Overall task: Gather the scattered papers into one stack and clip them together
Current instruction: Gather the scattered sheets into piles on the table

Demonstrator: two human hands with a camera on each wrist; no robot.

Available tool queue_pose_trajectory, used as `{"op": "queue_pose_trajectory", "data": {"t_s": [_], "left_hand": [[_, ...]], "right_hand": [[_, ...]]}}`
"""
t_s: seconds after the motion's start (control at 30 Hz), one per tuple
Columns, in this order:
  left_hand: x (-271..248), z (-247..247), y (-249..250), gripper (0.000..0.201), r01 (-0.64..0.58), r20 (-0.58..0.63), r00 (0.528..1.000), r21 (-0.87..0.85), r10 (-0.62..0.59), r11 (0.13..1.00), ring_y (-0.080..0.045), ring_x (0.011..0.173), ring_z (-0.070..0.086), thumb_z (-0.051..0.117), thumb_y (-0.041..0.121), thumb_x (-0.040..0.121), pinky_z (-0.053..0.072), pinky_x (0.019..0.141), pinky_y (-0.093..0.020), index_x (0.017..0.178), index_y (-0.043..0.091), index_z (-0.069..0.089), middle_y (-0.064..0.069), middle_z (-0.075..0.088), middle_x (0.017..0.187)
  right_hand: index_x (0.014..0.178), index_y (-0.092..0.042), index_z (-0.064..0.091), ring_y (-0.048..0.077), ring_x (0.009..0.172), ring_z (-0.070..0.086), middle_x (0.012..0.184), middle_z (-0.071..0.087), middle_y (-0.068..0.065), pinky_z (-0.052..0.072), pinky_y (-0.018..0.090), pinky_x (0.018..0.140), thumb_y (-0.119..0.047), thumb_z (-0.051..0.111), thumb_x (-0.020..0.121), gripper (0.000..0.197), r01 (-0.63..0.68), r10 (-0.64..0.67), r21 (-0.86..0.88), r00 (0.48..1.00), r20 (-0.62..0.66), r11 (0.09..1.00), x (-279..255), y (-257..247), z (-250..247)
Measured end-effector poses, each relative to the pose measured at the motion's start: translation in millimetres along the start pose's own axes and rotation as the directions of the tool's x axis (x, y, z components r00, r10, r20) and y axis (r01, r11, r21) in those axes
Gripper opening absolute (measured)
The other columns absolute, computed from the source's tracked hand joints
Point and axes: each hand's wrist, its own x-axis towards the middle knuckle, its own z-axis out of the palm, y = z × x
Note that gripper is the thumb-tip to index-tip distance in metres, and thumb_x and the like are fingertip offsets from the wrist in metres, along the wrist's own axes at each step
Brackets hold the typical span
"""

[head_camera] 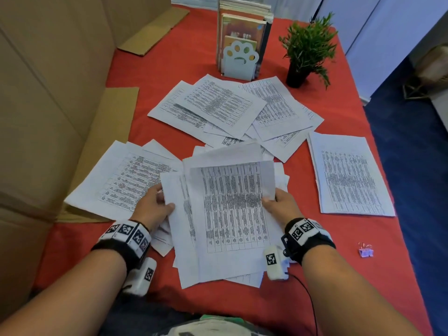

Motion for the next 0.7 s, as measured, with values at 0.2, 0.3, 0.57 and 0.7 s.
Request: {"op": "queue_pose_trajectory", "data": {"t_s": [0.2, 0.3, 0.57, 0.7], "left_hand": [[0, 4, -5, 0.032, -0.071, -0.094, 0.992, 0.125, 0.083, 0.990, -0.022, 0.089, 0.057, 0.064, 0.011, 0.083, 0.045, 0.079, -0.032, 0.115, 0.007, 0.061, -0.012, 0.066, 0.110], [1, 3, -11, 0.022, -0.033, -0.119, 0.992, 0.077, 0.042, 0.997, -0.030, 0.088, 0.063, 0.062, 0.024, 0.086, 0.053, 0.082, -0.042, 0.099, 0.007, 0.066, -0.014, 0.069, 0.101], [-15, 22, 0, 0.027, -0.190, -0.152, 0.968, 0.069, 0.199, 0.979, -0.019, 0.111, 0.054, 0.057, 0.024, 0.091, 0.045, 0.094, -0.033, 0.106, 0.005, 0.069, 0.000, 0.045, 0.137], [-21, 30, 8, 0.031, -0.172, -0.084, 0.981, 0.013, 0.173, 0.985, -0.024, 0.096, 0.063, 0.057, 0.006, 0.087, 0.050, 0.082, -0.031, 0.115, 0.020, 0.062, -0.003, 0.065, 0.107]], "right_hand": [[0.110, -0.010, 0.064, 0.029, 0.092, 0.065, 0.095, 0.069, 0.009, 0.052, 0.043, 0.089, -0.005, 0.059, 0.087, 0.025, -0.072, 0.066, 0.156, 0.997, 0.042, 0.985, -1, 10, -2], [0.101, -0.012, 0.065, 0.034, 0.093, 0.066, 0.096, 0.069, 0.016, 0.053, 0.049, 0.089, -0.003, 0.058, 0.086, 0.018, -0.118, 0.126, 0.194, 0.992, -0.032, 0.974, -4, 23, -6], [0.109, -0.002, 0.060, 0.034, 0.093, 0.063, 0.100, 0.065, 0.021, 0.049, 0.050, 0.092, 0.003, 0.052, 0.090, 0.021, -0.238, 0.265, 0.375, 0.964, -0.022, 0.896, -15, 26, -10], [0.107, -0.010, 0.061, 0.036, 0.105, 0.063, 0.108, 0.067, 0.018, 0.047, 0.053, 0.097, -0.002, 0.055, 0.090, 0.020, -0.225, 0.224, 0.312, 0.974, 0.039, 0.923, -22, 25, -8]]}}
